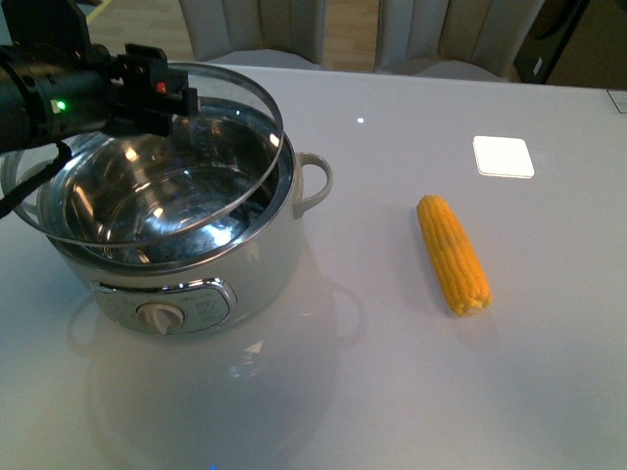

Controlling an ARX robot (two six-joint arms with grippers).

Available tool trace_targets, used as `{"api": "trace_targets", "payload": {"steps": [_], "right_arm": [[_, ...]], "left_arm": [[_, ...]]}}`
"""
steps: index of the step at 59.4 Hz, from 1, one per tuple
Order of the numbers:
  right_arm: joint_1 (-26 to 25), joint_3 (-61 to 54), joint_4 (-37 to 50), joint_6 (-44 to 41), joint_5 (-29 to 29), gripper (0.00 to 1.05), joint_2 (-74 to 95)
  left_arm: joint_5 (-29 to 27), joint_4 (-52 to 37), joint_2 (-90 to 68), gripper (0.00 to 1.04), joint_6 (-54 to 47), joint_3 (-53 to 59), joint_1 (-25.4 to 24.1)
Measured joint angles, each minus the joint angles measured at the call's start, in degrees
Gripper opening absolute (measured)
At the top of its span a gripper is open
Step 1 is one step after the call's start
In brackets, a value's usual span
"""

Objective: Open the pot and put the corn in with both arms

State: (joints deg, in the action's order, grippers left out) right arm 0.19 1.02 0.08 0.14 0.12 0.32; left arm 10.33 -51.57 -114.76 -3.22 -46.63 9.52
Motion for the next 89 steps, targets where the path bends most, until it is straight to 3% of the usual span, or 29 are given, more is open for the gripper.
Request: {"api": "trace_targets", "payload": {"steps": [15,52,89], "right_arm": [[0.00,0.00,0.00,0.00,0.00,0.96,0.00],[0.00,0.00,0.00,0.00,0.00,0.96,0.00],[0.00,0.00,0.00,0.00,0.00,0.96,0.00]], "left_arm": [[1.90,0.52,5.07,0.41,-0.48,1.05,-5.01],[6.21,-0.94,4.61,0.41,-3.19,2.84,-27.98],[11.19,-11.23,-14.64,0.40,-5.38,-1.51,-39.10]]}}
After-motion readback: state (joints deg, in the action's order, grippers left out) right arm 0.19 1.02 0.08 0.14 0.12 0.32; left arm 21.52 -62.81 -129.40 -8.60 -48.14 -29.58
